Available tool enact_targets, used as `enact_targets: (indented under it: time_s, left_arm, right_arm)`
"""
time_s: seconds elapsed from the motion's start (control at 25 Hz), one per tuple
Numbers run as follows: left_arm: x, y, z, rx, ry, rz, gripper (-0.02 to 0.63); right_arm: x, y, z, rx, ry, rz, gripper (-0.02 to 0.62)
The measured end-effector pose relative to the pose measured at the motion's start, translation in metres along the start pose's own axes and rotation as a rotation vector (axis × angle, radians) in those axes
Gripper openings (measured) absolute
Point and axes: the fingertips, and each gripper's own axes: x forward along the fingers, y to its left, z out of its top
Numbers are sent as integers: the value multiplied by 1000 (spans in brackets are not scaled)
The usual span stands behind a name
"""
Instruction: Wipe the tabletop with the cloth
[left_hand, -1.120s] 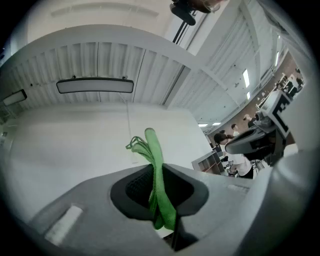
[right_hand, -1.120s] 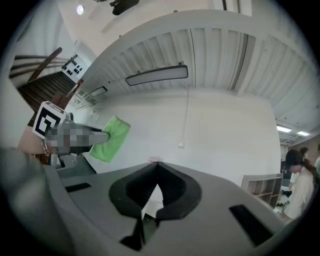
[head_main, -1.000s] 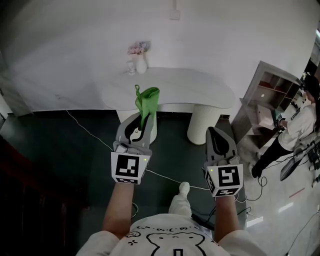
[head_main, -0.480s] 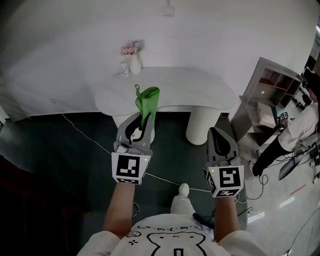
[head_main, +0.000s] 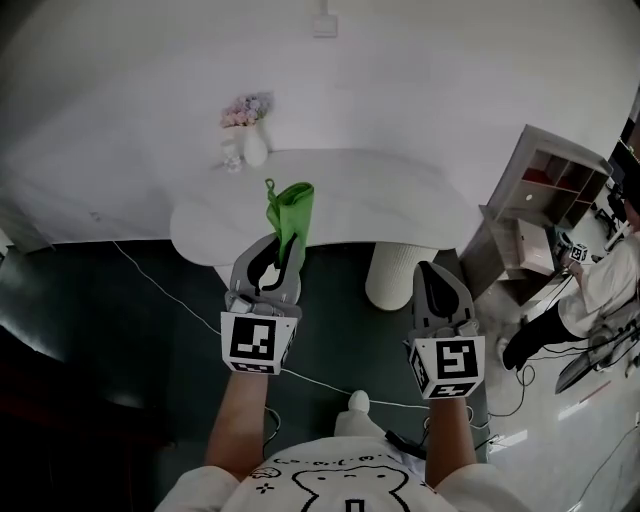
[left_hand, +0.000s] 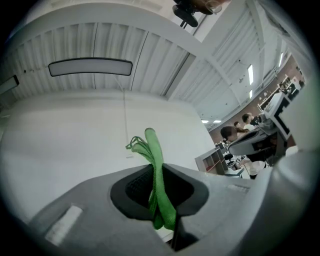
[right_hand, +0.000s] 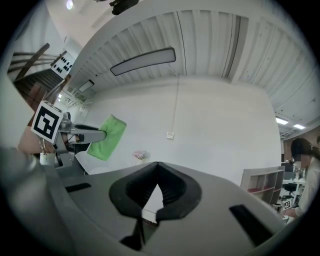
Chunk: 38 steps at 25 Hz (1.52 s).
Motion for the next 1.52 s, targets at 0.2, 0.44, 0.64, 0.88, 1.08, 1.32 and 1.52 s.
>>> enact_targets:
  time_s: [0.2, 0.44, 0.64, 0.88, 1.08, 1.32, 1.52]
  left_arm:
    - [60, -9, -16, -15, 16, -2, 54]
    - [127, -24, -34, -34, 40, -9, 54]
    - [177, -48, -43, -75, 40, -29, 54]
    - [215, -85, -46, -90, 22, -94, 54]
    - [237, -108, -49, -106, 15, -149, 54]
    - [267, -137, -54, -113, 15, -194, 54]
    - [306, -153, -67, -130, 19, -218, 54]
  right_arm:
    - [43, -44, -17, 7, 23, 2, -2]
    - [87, -93, -34, 10, 40, 13, -2]
    - [107, -135, -49, 2, 60, 6, -2]
    - [106, -174, -65, 9, 73, -45, -2]
    - [102, -192, -77, 13, 93, -82, -2]
    - [104, -224, -92, 14, 107, -112, -2]
    - [129, -251, -107, 22, 109, -122, -2]
